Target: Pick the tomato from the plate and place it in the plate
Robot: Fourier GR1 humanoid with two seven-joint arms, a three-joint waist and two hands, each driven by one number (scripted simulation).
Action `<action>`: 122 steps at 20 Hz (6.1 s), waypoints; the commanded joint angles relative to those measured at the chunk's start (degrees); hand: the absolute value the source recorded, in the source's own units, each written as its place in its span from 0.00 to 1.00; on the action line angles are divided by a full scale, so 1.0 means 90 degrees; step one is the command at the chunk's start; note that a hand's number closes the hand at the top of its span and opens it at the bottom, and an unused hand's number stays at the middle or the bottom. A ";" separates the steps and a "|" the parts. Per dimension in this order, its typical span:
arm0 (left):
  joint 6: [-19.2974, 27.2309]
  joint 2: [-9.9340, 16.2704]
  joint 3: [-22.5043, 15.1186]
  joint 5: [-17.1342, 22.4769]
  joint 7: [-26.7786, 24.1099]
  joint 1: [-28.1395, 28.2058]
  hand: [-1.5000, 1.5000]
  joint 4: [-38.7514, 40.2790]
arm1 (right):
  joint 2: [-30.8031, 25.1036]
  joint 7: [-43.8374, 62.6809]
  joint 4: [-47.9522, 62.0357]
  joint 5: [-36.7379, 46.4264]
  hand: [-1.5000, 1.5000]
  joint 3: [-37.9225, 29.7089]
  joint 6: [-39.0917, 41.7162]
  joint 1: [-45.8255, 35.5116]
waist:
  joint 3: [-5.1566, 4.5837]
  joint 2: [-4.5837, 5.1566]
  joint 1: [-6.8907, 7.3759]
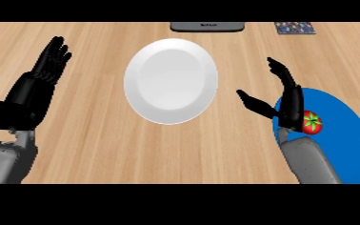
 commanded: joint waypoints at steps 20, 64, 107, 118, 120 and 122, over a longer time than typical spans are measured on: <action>0.0053 -0.0304 -0.0075 -0.0299 0.0490 -0.0335 0.50 -0.0109 | -0.2571 0.7588 -0.2071 0.0774 0.00 0.0697 0.5176 -0.0819 | -0.0020 -0.0058 -0.0003; -0.0906 -0.0607 0.0926 -0.0481 0.0878 -0.0451 0.50 -0.0114 | -0.2029 0.5826 0.0319 0.2930 1.00 0.0177 0.4602 -0.0097 | 0.0002 -0.0015 0.0034; -0.0883 -0.1070 0.0595 -0.0844 0.0587 -0.0403 0.50 -0.0133 | 0.1477 0.9542 -0.3700 0.7535 1.00 0.2763 0.3560 -0.0956 | -0.0007 0.0060 0.0376; -0.1030 -0.1052 0.0694 -0.0801 0.0483 -0.0786 0.50 0.0322 | 0.1481 0.9164 -0.0569 0.6243 1.00 0.1458 0.2656 -0.3005 | -0.0009 0.0108 0.0486; -0.0869 -0.1309 0.0488 -0.0991 0.0264 -0.0614 0.50 0.0307 | 0.1481 0.8810 0.0132 0.6059 1.00 0.1176 0.2463 -0.3273 | -0.0007 0.0111 0.0470; -0.1014 -0.1104 0.0586 -0.0905 0.0454 -0.0802 0.50 0.0220 | 0.1481 0.8705 0.0792 0.5893 1.00 0.1087 0.2179 -0.3588 | -0.0004 0.0117 0.0542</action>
